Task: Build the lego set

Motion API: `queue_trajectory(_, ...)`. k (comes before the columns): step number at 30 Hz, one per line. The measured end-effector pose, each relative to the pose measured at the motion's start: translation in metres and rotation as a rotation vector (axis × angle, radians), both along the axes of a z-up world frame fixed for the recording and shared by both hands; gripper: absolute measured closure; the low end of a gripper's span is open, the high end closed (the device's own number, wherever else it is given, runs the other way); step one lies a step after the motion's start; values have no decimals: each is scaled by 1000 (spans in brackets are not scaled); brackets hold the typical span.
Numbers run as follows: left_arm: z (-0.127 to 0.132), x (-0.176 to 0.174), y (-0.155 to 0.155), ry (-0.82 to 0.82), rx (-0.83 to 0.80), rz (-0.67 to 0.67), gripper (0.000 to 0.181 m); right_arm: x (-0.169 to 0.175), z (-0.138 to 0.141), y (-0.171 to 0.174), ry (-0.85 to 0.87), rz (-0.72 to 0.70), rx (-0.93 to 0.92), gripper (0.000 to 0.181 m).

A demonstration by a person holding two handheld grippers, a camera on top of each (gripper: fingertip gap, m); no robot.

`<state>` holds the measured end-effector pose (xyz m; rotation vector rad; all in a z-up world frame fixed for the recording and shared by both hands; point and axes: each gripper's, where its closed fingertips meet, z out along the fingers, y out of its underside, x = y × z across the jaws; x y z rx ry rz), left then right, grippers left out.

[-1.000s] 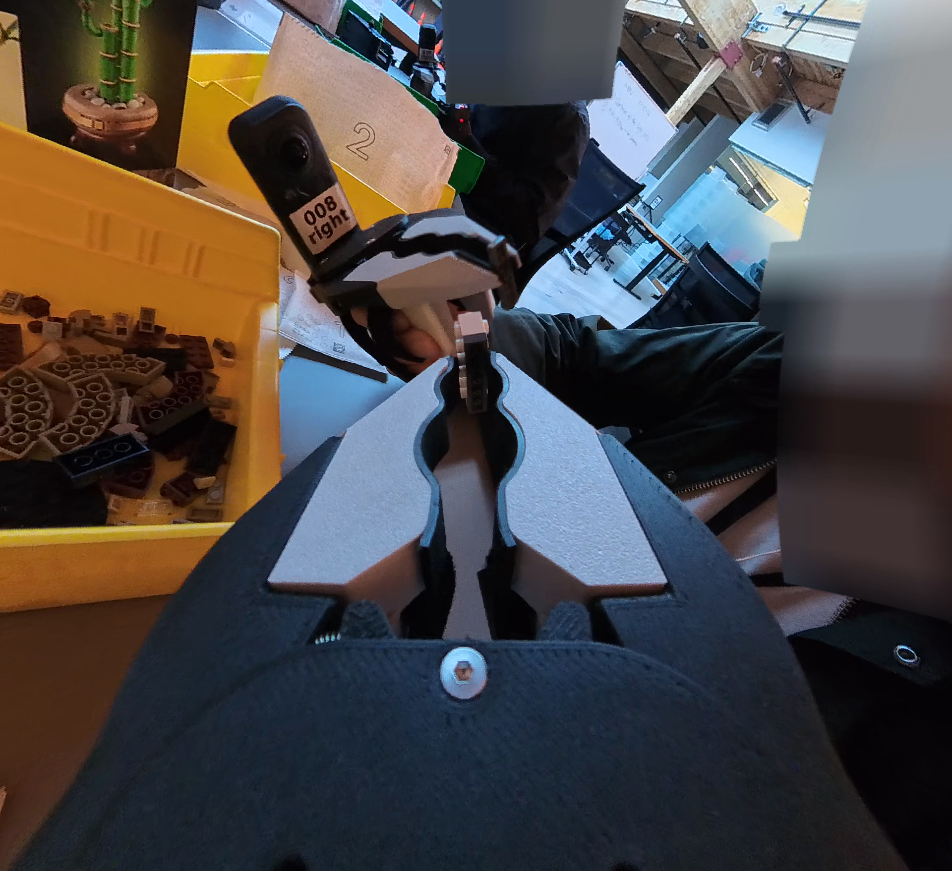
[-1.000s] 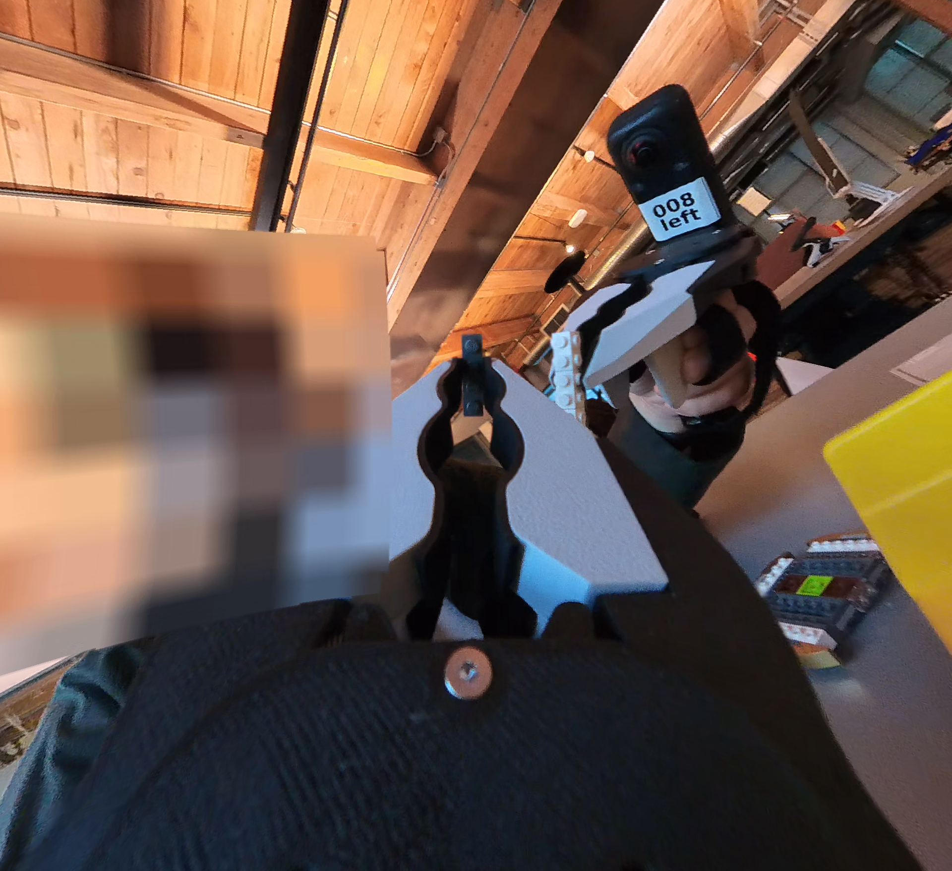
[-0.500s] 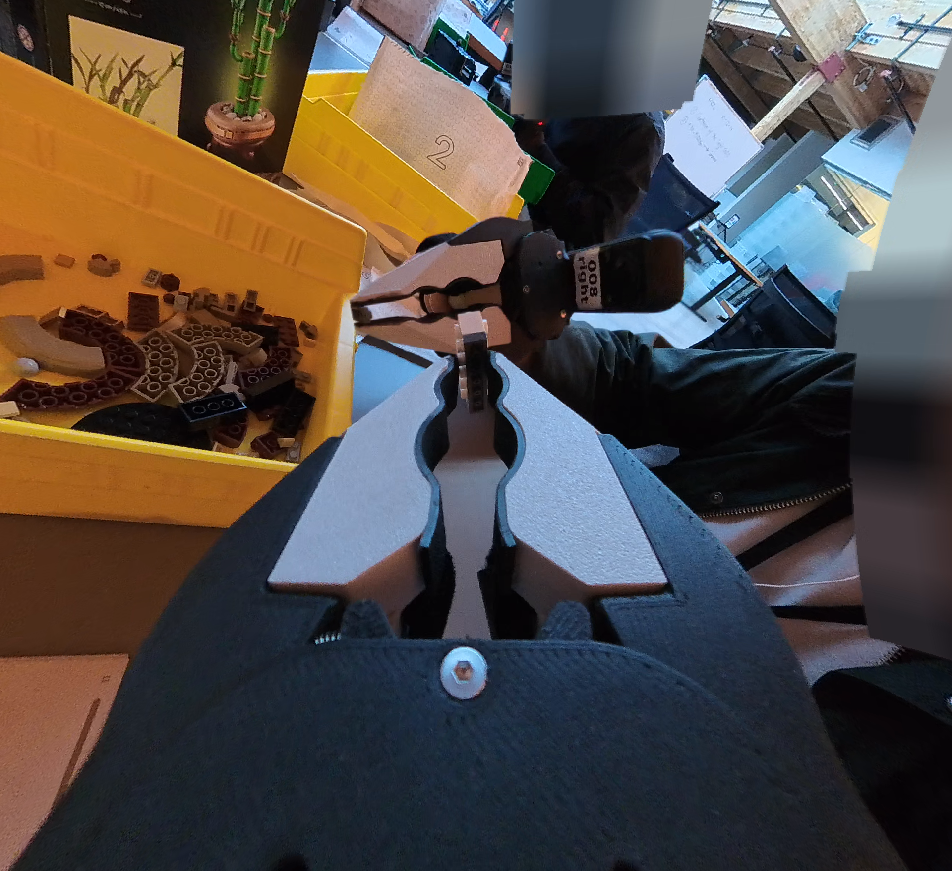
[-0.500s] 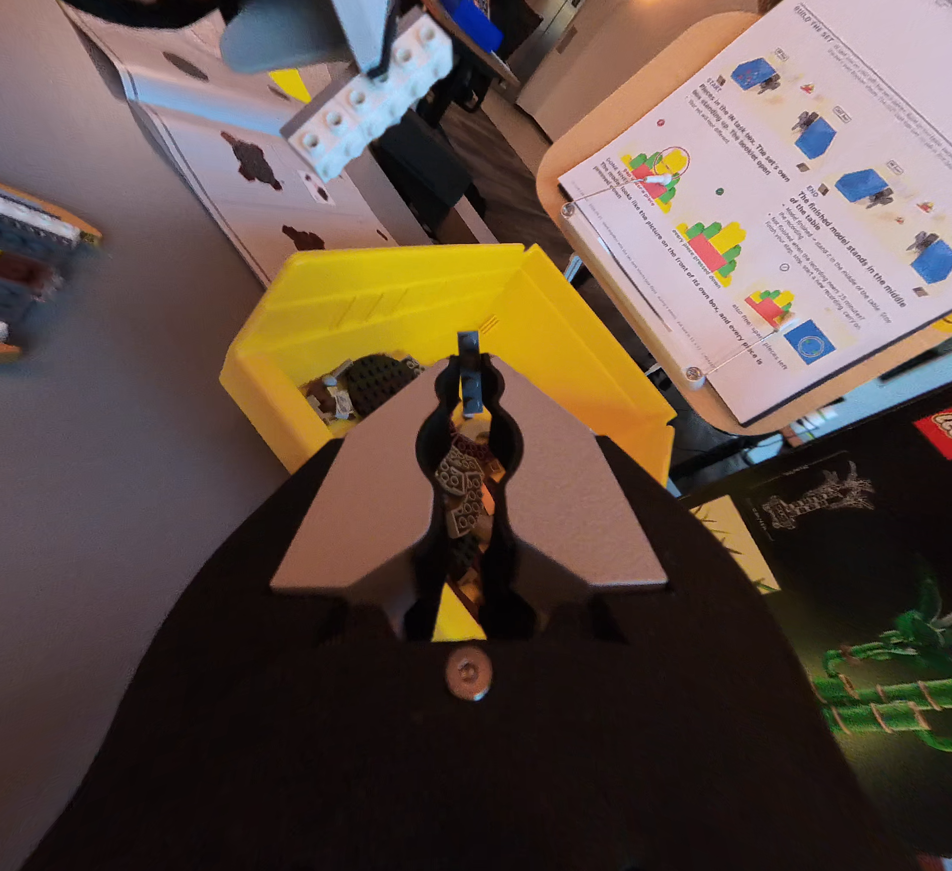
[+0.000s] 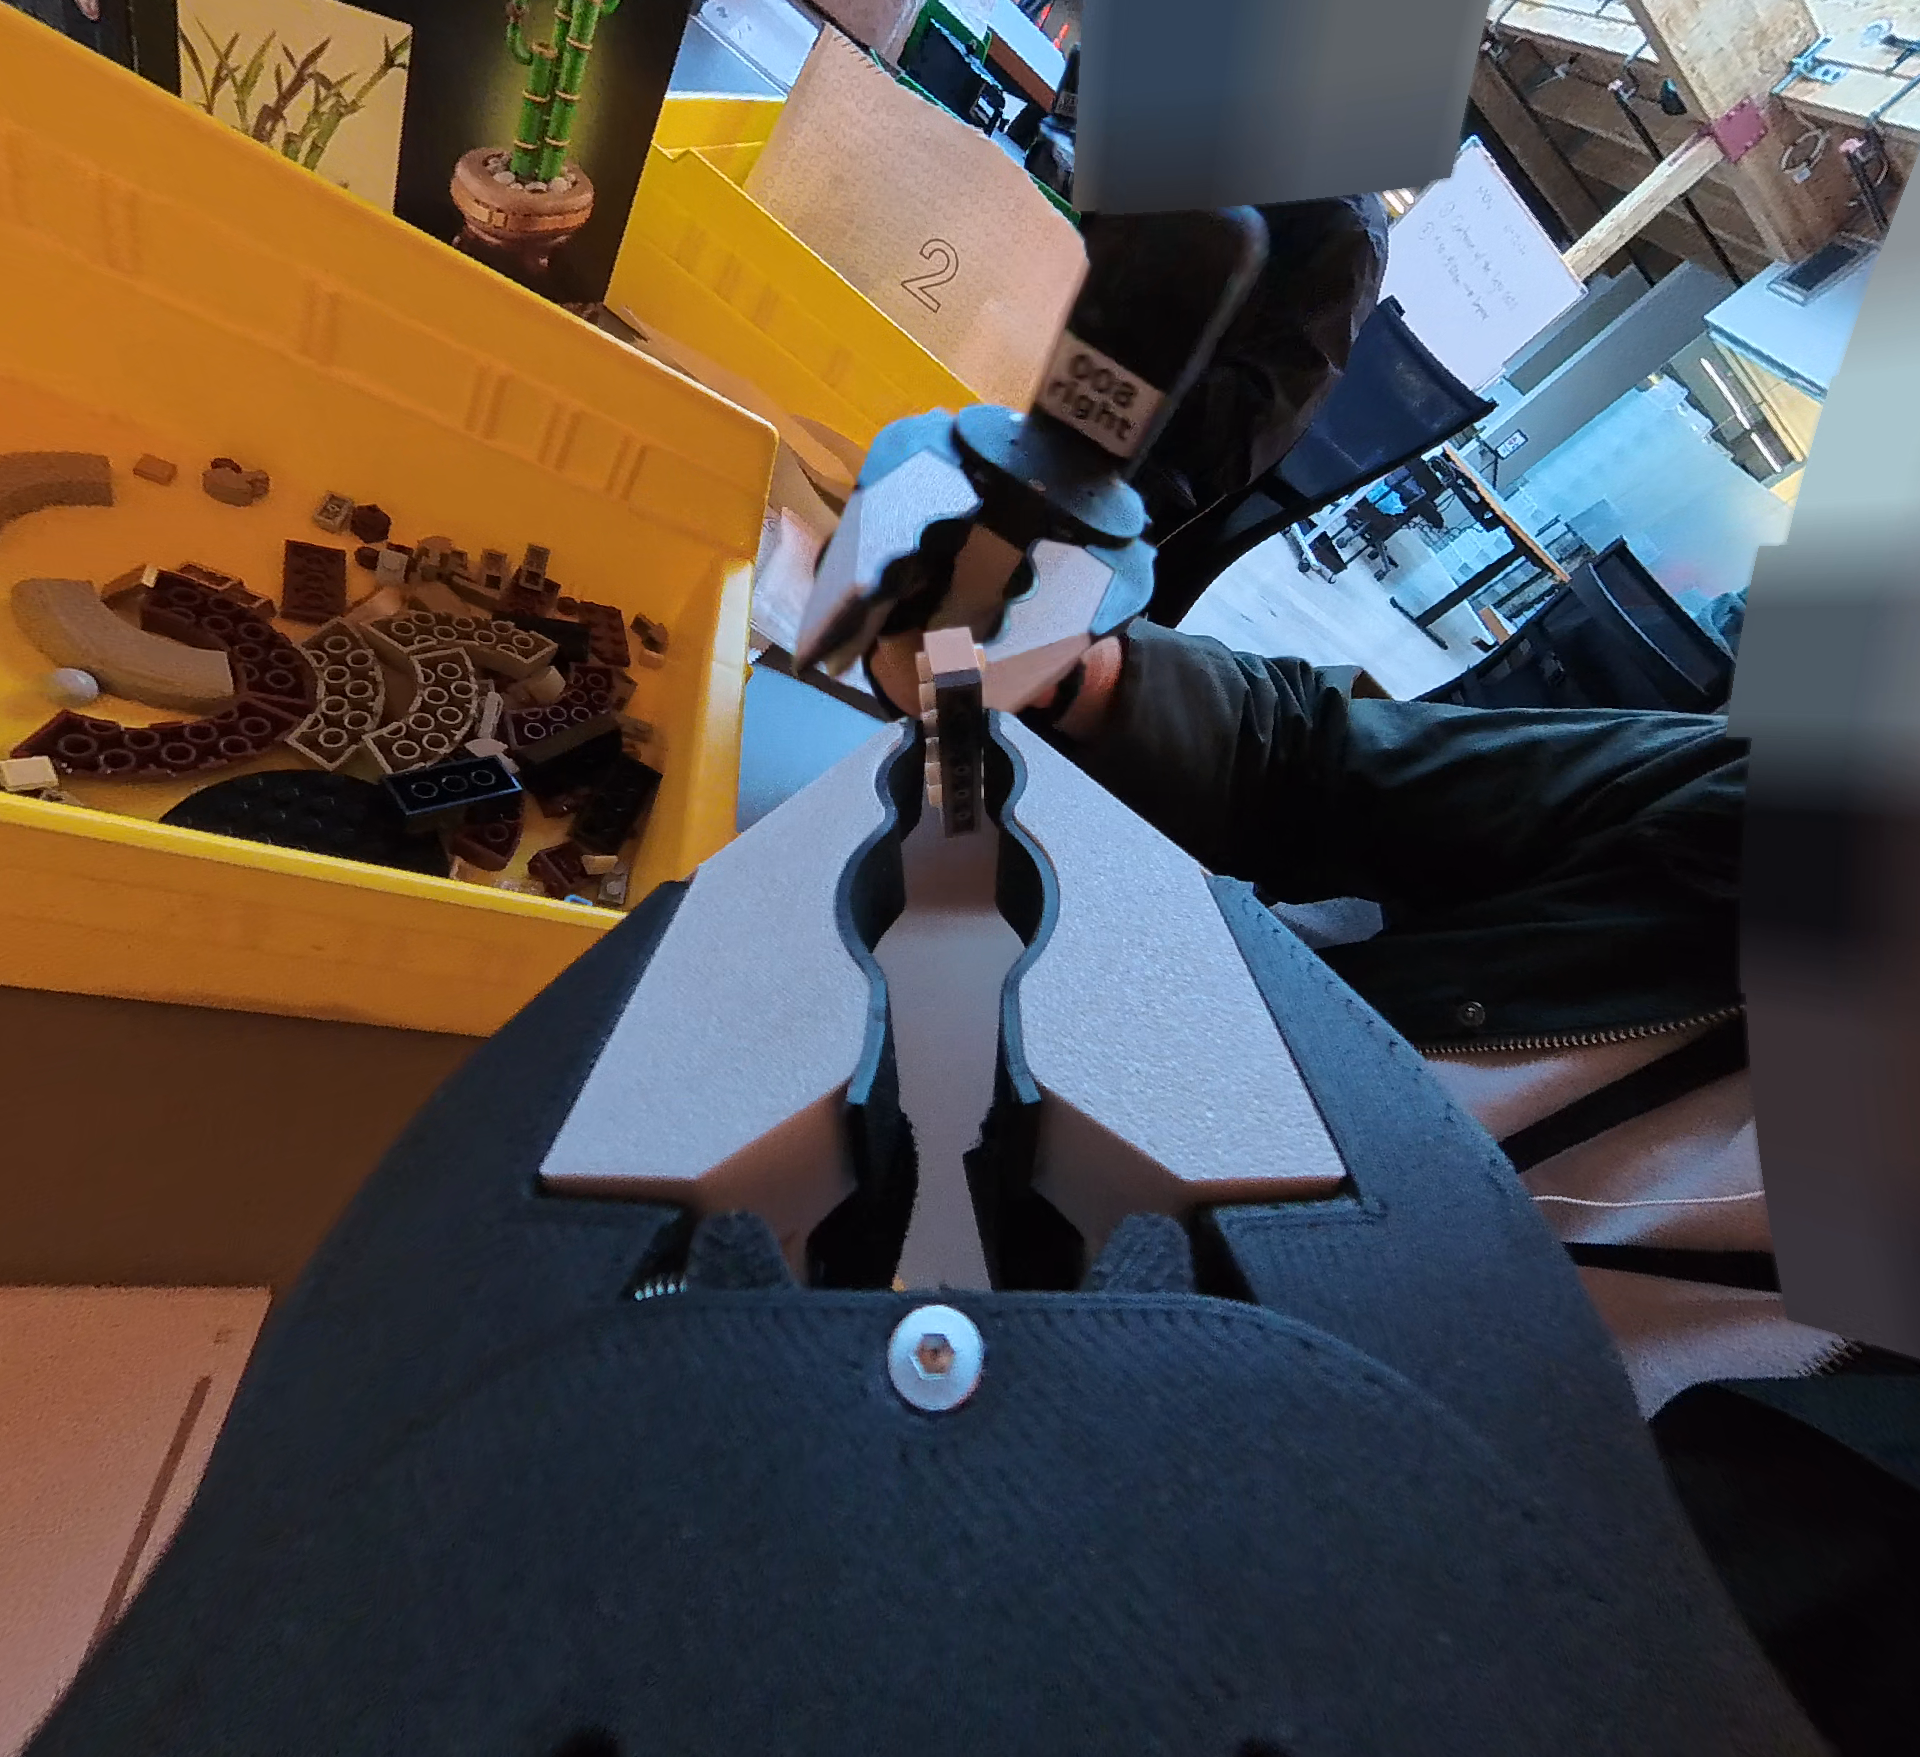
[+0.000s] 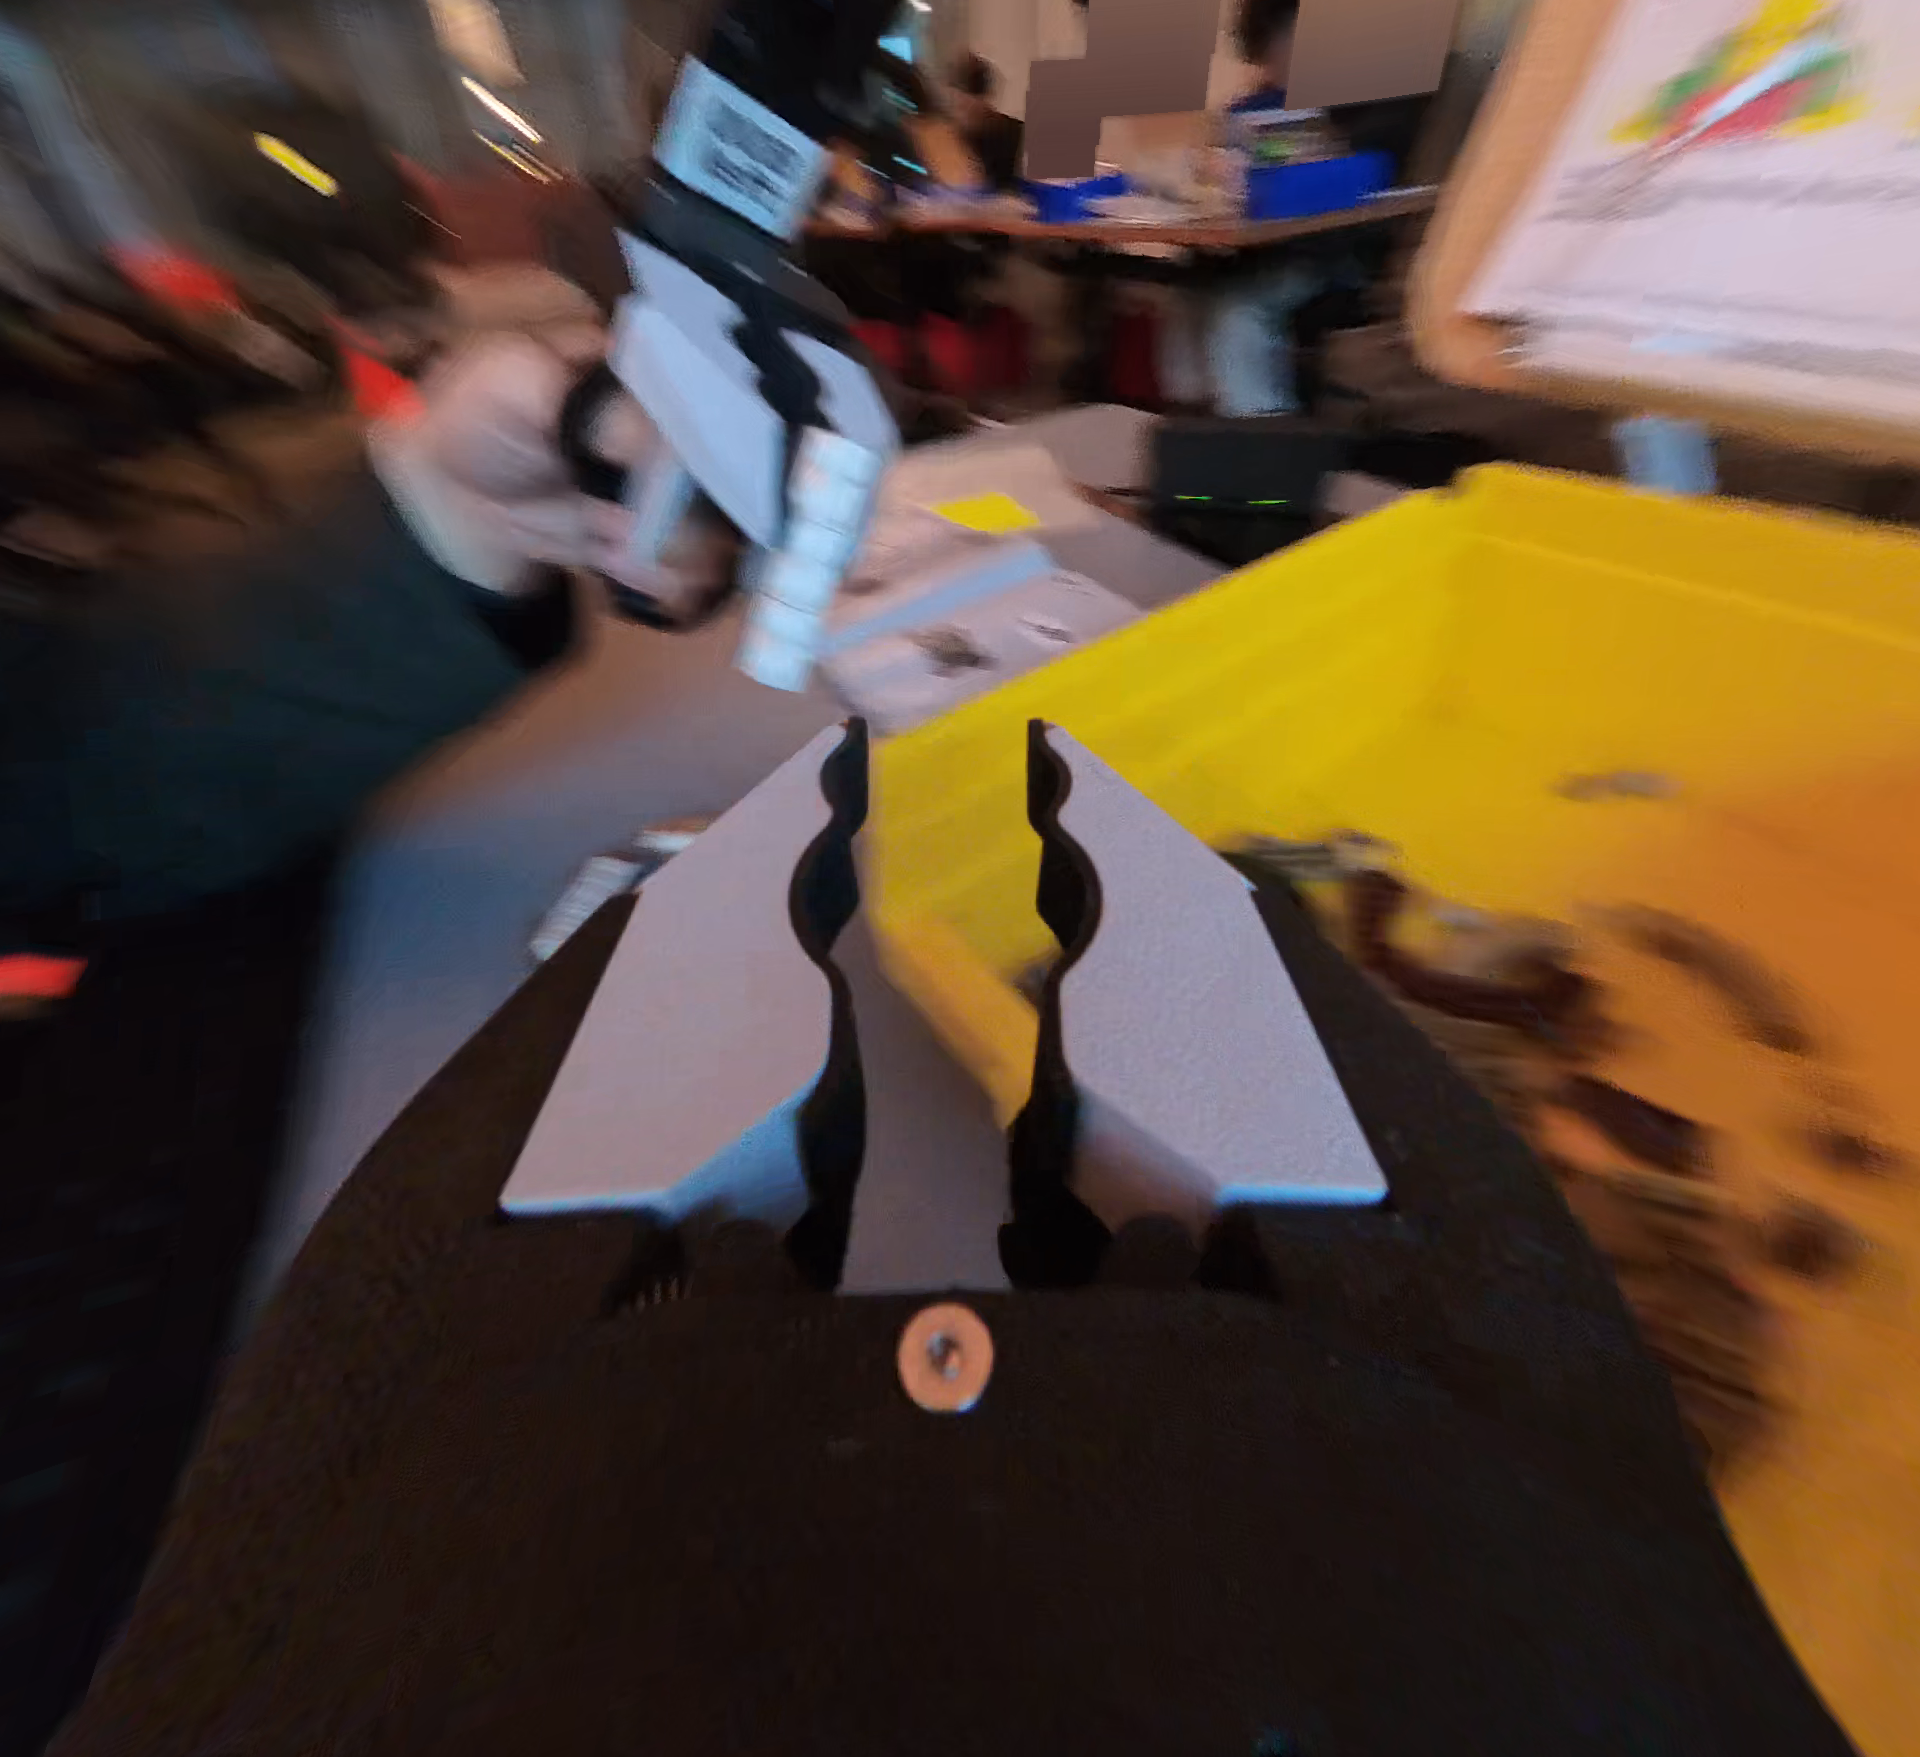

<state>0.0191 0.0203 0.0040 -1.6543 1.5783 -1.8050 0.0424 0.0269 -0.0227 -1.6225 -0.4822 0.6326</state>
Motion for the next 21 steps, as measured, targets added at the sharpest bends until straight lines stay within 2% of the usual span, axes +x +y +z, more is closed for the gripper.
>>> queue_trajectory(3, -1, 1, -4, 2, 2, -16, 172, -20, 8, -10, 347, 217, -167, 153)
queue_trajectory(6, -2, 2, -9, 0, 10, -35, 172, -22, 15, -14, 516, 314, -229, 166)
queue_trajectory(11, -2, 4, -14, -9, 7, -49, 172, -32, 16, -23, 495, 387, -248, 162)
queue_trajectory(12, -1, 4, -17, -15, -2, -62, 172, -33, 15, -23, 498, 389, -256, 168)
queue_trajectory(13, -1, 4, -17, -13, -3, -60, 172, -33, 15, -22, 496, 380, -253, 173)
queue_trajectory(18, 0, 7, -16, -27, -20, -53, 172, -31, 14, -21, 462, 356, -257, 173)
queue_trajectory(21, -4, 8, -16, -18, -24, -51, 171, -30, 10, -19, 384, 311, -236, 173)
